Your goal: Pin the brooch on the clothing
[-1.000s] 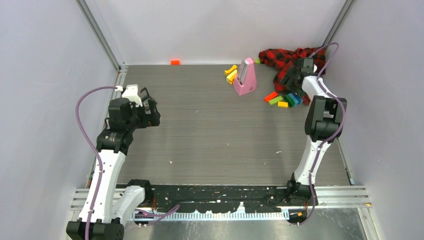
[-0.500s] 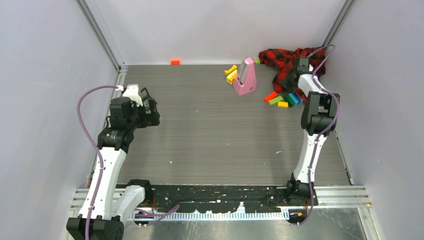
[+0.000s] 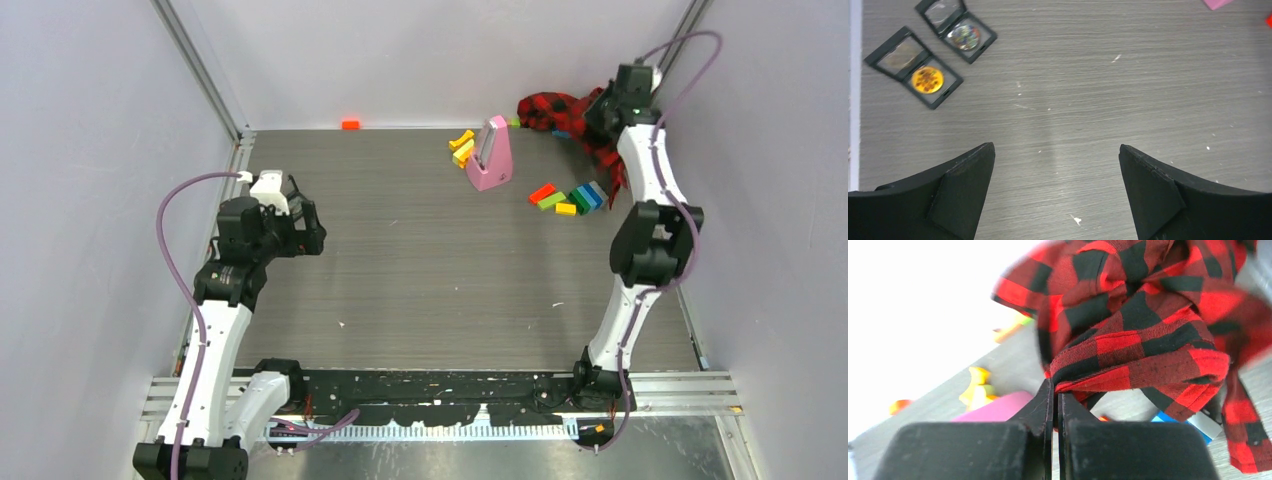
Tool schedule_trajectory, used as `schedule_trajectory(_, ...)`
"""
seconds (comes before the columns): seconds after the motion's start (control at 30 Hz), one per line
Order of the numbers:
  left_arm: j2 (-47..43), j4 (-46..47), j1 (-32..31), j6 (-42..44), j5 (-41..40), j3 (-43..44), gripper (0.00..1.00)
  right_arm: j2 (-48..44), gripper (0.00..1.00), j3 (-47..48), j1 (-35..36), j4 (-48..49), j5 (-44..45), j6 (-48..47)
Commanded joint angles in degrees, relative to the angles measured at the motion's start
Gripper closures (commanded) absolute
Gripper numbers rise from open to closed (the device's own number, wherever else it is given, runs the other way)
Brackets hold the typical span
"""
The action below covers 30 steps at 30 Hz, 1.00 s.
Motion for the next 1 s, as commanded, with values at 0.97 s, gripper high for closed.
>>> schedule_trajectory(0.97, 3.7, 46.5, -38.2, -22.2, 29.9, -8.3, 0.02, -51.7, 0.99, -1.0, 0.4, 15.2, -25.9, 17.9)
